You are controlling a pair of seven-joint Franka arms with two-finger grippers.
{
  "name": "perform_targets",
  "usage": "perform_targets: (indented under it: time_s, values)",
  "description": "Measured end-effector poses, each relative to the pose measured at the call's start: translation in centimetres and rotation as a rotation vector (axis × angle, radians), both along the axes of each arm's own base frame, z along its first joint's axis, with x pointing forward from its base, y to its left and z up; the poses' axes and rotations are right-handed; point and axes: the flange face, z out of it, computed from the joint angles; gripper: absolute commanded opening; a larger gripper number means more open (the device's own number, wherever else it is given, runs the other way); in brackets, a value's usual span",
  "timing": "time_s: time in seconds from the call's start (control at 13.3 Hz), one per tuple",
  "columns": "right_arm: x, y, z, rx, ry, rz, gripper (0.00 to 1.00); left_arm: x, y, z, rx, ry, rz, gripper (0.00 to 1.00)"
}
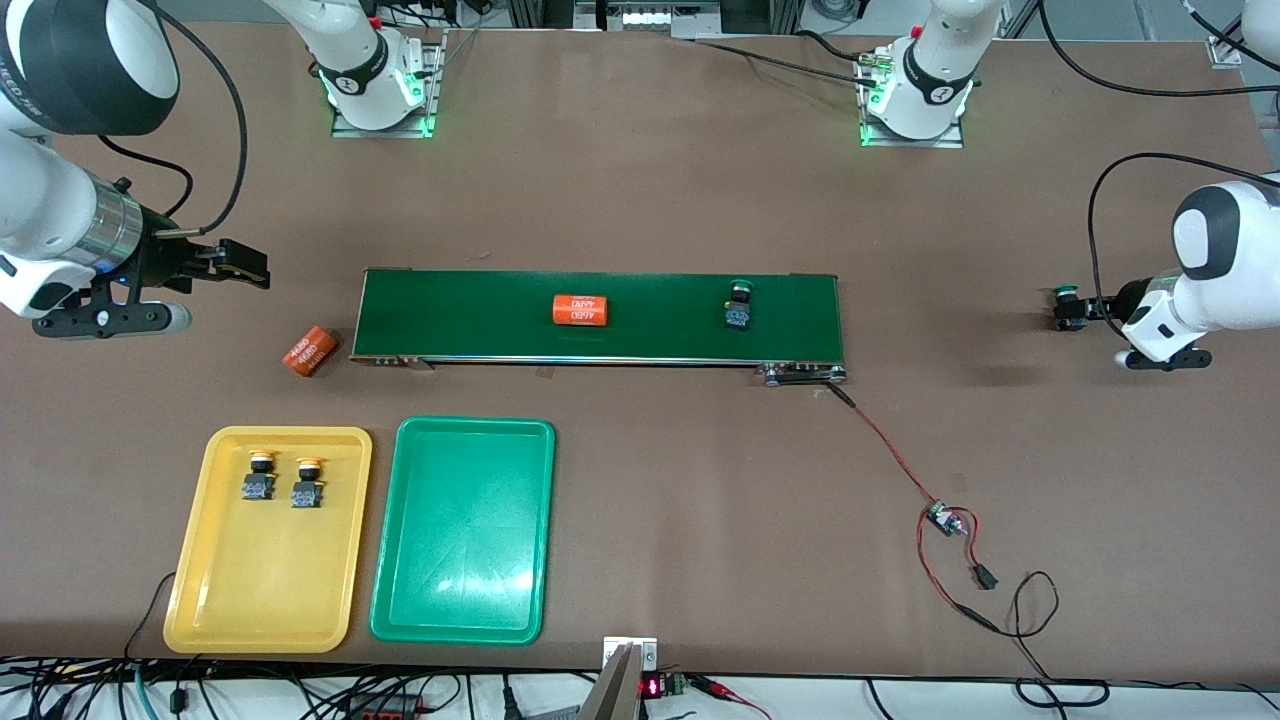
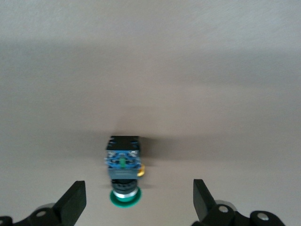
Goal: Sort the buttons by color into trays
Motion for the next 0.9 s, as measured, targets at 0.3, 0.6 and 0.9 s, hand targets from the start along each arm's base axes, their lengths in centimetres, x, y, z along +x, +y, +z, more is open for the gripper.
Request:
perform_targets:
  time_s: [0.3,0.6,0.9]
  values:
    - [-0.7,-1.0,2.6,-0.003,-0.048,-0.021,1.00,-0.6,1.4,-2.6,0.008,-0.008,-0.026,1.00]
    - [-2.5,-2.2,4.1,-0.010,-0.061,-0.051,1.00,-1.9,1.1,-4.6,-0.015,-0.029,-0.043,0.78]
    - [-2.3,-2.1,2.5,-0.011,-0.034,-0.047,1.00,-3.5,2.1,-5.6,-0.039,-0.028,-0.096,0.00]
